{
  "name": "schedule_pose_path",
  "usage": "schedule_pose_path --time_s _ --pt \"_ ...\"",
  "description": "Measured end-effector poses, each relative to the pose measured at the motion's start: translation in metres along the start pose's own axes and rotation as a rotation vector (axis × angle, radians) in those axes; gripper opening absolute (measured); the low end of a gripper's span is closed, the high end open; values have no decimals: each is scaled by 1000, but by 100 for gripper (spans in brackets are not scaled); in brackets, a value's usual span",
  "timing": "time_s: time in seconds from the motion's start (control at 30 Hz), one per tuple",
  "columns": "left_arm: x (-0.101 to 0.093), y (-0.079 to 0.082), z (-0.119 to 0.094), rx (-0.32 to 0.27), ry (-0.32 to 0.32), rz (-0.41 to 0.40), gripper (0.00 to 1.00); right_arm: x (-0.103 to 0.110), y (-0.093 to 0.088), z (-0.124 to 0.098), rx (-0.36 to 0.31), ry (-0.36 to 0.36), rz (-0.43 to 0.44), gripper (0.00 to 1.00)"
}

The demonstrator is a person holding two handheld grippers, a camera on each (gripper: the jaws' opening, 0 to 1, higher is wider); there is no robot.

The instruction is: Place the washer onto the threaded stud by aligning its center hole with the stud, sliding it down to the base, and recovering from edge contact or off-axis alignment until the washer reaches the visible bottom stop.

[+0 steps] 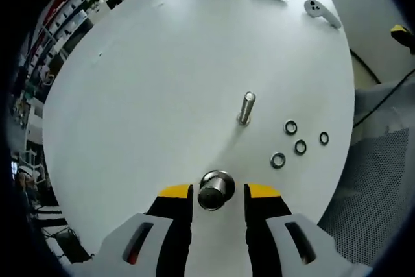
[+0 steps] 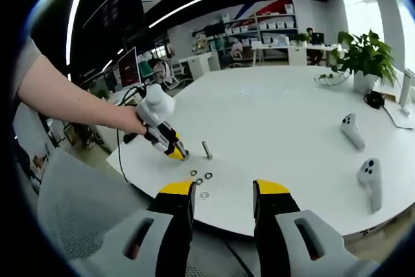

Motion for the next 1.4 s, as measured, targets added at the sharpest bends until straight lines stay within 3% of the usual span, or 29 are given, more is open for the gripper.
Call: schedule_pose_path --time_s 0.1,0.37,0.47,0.63,0.97,1.4 --pt "-3 -7 -10 -40 21 -72 30 0 0 0 1 1 -1 37" --pt "-10 -35 -30 -59 65 -86 32 1 0 0 -7 12 6 38" --pt "-7 -49 -35 -73 78 -150 32 2 -2 1 20 10 -14 37" --pt "-10 -65 -41 -72 83 -218 32 1 -1 -1 8 6 -7 38" --pt "-17 -68 -67 -97 122 -200 34 0 0 -2 -4 -4 -9 39" --pt "0 -74 -85 -131 159 -216 37 -1 1 -3 -21 -16 1 38"
Point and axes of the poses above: the point that each gripper's makers call its tool centre point, and the gripper's own axes: z roughly forward along the fingers, x roughly to its left, y roughly out of its top, the point moved 10 cm from there along -z, roughly backward along the fingers, and after that the axes turned 9 degrees about z, right-handed, at the moved point
